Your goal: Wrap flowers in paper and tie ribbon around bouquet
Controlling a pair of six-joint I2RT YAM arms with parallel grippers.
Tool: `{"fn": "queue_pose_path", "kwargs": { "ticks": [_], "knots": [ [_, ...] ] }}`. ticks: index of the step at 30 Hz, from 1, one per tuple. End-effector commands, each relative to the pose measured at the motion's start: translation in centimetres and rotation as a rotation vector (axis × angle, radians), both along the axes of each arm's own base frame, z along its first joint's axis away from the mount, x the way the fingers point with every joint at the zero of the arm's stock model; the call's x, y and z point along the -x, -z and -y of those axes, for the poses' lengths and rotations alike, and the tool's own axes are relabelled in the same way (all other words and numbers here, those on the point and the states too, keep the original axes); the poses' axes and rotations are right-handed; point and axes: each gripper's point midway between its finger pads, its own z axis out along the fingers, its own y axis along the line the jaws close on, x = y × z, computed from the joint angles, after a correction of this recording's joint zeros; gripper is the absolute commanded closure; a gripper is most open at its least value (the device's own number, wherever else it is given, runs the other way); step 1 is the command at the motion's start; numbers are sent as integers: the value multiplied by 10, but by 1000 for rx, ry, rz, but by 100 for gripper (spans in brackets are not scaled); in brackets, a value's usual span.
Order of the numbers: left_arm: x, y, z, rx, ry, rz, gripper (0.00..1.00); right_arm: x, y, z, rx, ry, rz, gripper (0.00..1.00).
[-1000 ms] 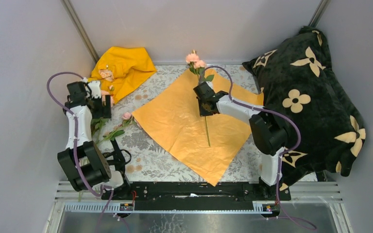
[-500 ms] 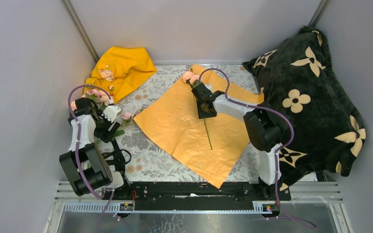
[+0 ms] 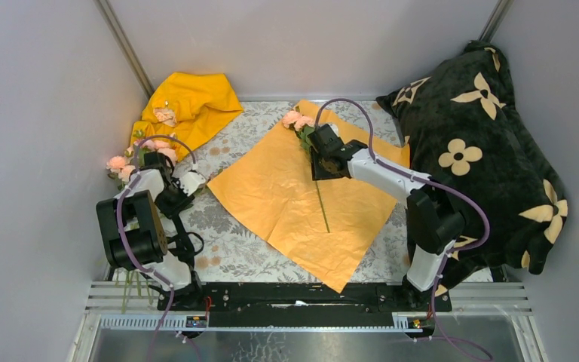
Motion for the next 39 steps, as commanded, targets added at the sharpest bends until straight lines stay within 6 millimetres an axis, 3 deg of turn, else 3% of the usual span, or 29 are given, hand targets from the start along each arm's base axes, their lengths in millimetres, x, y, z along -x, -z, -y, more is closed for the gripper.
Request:
{"fn": "queue_pose_path", "kwargs": {
  "ticks": [1,2,4,7,10,14,17,20,23,24,26,29,32,35,37,39],
  "knots": [
    [-19,0,-19,-78,-22,46,61,5,-22,1,-49,-6,30,53],
    [-20,0,-20,-78,-27,50,68,6,-22,2,-46,-7,33,52],
    [-23,-3,-21,-73,-49,65,96,8,-23,5,-40,-7,37,52],
    [-30,-24,-14,-7,-112,105,100,11,-27,8,-35,-9,41,52],
    [-55,-84,-6,144,-213,236,100,12,-36,9,-44,-15,54,52],
    [-87,-182,1,334,-387,446,100,14,-58,-3,-99,-81,103,50],
    [-100,-246,24,509,-429,555,100,22,-81,-31,-158,-201,188,46],
    [-99,-305,78,852,-386,570,100,44,-110,-81,-240,-391,280,37],
    [-88,-344,129,1191,-356,463,100,73,-145,-137,-342,-583,362,16],
    [-84,-350,145,1256,-349,422,100,83,-156,-154,-383,-640,383,3],
    [-78,-353,172,1299,-333,390,100,97,-180,-182,-473,-711,436,0],
    [-66,-355,207,1311,-288,383,100,97,-204,-206,-584,-711,494,0],
    [-53,-358,232,1335,-254,344,100,89,-213,-219,-635,-677,520,0],
    [-49,-356,241,1353,-258,305,100,84,-205,-231,-657,-661,500,1],
    [-50,-351,243,1354,-263,295,100,83,-199,-237,-672,-651,473,9],
    [-50,-344,245,1352,-271,279,100,79,-192,-238,-668,-620,452,37]
  ]
}}
